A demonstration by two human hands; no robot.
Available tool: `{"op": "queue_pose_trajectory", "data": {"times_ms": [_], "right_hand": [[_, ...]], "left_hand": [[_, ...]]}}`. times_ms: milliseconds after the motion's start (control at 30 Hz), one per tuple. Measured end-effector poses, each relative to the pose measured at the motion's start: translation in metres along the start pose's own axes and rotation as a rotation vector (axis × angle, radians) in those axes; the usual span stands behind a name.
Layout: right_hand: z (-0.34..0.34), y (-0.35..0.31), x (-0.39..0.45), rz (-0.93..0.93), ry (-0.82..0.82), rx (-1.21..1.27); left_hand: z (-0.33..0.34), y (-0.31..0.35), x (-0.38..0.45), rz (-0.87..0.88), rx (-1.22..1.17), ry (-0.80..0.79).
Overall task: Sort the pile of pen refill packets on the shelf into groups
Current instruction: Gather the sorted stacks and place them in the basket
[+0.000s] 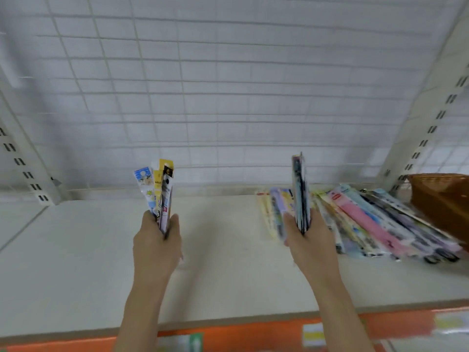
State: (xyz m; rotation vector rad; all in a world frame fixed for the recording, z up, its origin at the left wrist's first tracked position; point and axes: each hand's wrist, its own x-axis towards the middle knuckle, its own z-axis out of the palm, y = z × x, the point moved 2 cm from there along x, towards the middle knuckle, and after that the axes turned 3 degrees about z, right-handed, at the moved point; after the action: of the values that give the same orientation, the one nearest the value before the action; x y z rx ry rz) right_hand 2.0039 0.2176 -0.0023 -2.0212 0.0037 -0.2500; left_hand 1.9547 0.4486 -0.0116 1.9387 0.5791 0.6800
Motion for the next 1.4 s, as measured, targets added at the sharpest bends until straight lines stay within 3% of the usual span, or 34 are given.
{"op": "queue_pose_trajectory", "data": {"times_ms": [100,267,433,700,1033,1267,1400], "right_hand": [[-0.068,0.023,0.016,-0.02,0.065,-0.058],[-0.144,0.048,0.035,0.007,0.002,-0.047],[-0.17,0.069,0.038,0.059,-0.084,-0.063],[-0.184,0.065,0.044,0.084,-0.054,-0.127],[-0.214,0.08,0.053,0.08,-0.045,-0.107],[-0.278,0.093,0.091,0.065,-0.034,-0.119],[-0.332,0.122,0.121,0.133,-0.109,-0.241]], "left_hand": [[0.049,0.034,-0.036,-0.006,0.011,-0.061],[0.119,0.084,-0.094,0.007,0.0,-0.205],[0.143,0.101,-0.116,0.026,0.046,-0.221],[0.145,0.101,-0.095,-0.054,-0.023,-0.173],[0.172,0.11,-0.111,-0.078,-0.066,-0.224],[0.199,0.141,-0.139,-0.059,-0.138,-0.136],[0.239,0.171,-0.166,-0.045,-0.2,-0.155]]}}
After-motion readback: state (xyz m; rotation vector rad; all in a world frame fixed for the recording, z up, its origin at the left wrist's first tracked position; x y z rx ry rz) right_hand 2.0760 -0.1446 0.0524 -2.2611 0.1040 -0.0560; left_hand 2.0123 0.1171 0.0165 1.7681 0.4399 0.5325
